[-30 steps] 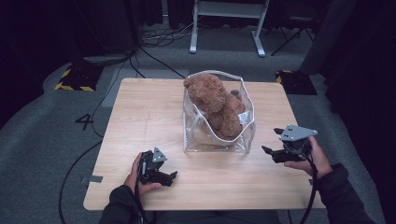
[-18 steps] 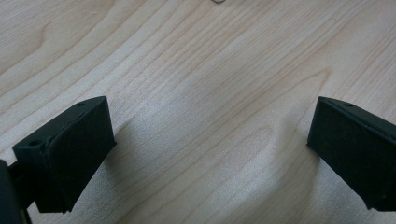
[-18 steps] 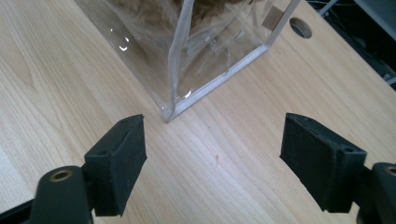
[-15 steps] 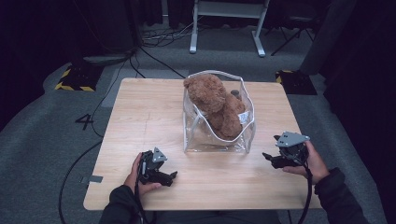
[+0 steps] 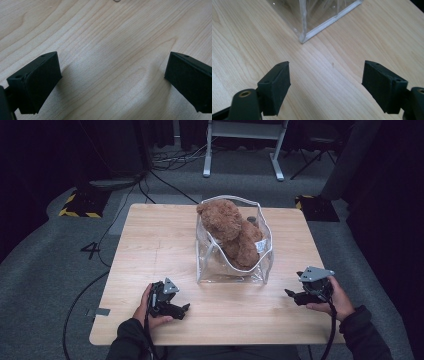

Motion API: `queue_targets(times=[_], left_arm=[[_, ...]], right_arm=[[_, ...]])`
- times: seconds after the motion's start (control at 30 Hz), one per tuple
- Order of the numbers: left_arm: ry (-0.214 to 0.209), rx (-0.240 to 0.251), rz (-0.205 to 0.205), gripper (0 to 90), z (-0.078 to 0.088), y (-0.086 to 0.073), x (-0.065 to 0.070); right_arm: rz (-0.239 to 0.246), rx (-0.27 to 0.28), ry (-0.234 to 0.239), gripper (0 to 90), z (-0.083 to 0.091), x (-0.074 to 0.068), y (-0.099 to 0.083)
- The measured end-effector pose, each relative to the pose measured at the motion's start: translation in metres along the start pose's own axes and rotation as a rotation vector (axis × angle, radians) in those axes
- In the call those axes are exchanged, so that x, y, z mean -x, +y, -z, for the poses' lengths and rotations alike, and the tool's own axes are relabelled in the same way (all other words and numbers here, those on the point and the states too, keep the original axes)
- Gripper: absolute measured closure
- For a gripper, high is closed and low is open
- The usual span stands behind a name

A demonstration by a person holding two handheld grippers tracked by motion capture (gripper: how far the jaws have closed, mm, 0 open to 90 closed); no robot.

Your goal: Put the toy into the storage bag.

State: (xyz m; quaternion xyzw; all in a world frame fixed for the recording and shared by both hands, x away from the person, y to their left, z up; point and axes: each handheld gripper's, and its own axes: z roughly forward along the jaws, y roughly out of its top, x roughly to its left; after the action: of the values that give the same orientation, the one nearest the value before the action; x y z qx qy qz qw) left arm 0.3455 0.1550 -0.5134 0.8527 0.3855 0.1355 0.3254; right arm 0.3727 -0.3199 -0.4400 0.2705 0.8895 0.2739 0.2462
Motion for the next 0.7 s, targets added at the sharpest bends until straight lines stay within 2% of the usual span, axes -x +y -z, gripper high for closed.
queue_targets(times=[0.43, 0.7], left_arm=[[0.000, 0.000, 0.000, 0.5, 0.000, 0.000, 0.000], [0.000, 0.000, 0.000, 0.5, 0.000, 0.000, 0.000]], right_arm=[[-0.033, -0.017, 0.004, 22.5, -0.006, -0.001, -0.020], [-0.025, -0.023, 0.017, 22.0, -0.007, -0.002, -0.032]])
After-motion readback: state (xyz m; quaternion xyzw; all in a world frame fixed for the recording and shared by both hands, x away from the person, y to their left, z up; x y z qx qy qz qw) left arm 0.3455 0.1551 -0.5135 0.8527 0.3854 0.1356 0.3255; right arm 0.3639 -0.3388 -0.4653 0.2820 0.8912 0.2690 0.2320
